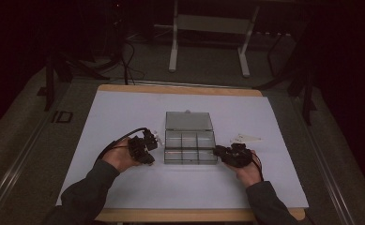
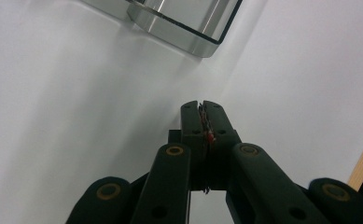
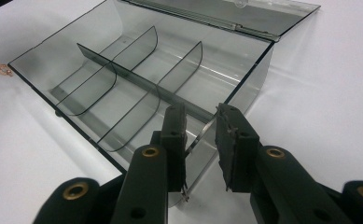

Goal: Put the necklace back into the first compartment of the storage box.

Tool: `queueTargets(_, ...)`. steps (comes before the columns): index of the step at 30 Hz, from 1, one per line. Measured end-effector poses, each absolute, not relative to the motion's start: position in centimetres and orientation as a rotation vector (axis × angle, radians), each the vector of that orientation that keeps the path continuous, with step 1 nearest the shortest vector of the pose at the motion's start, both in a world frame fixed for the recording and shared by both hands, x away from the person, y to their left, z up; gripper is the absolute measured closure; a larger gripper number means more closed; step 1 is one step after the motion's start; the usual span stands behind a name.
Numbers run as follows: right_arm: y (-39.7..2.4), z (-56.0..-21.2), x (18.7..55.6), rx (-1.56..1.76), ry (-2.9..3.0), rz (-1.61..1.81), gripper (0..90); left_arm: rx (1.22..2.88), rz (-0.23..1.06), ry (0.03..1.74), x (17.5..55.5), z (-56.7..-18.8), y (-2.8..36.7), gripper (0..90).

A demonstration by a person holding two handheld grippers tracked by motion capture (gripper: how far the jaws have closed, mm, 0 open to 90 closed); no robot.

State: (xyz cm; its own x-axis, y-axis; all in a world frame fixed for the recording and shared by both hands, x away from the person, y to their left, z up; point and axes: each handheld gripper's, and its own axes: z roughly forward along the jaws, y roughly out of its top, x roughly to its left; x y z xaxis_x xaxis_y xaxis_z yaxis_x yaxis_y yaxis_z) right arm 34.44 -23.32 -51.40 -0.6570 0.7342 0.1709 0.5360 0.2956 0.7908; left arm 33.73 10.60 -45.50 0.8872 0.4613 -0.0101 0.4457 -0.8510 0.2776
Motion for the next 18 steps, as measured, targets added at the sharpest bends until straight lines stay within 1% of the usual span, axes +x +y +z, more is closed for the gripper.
queueTargets(18,-23.3,-51.4,34.4,1.17,2.339,1.291,73.5,2.775,0.079,0.686,34.4,-44.4,10.6,88.9)
